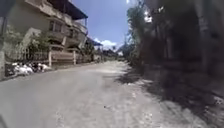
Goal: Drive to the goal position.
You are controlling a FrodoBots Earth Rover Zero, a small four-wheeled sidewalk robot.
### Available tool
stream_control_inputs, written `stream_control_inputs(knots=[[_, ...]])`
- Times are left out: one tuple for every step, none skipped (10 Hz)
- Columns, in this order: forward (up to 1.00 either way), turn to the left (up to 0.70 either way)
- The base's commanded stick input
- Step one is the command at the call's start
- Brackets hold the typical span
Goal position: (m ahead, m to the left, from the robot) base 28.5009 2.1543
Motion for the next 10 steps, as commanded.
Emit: stream_control_inputs(knots=[[0.85, 0.00], [0.85, 0.03], [0.85, 0.00], [0.85, 0.04], [0.85, -0.31], [0.85, -0.34], [0.85, -0.34], [0.85, -0.19], [0.85, 0.19], [0.85, 0.07]])
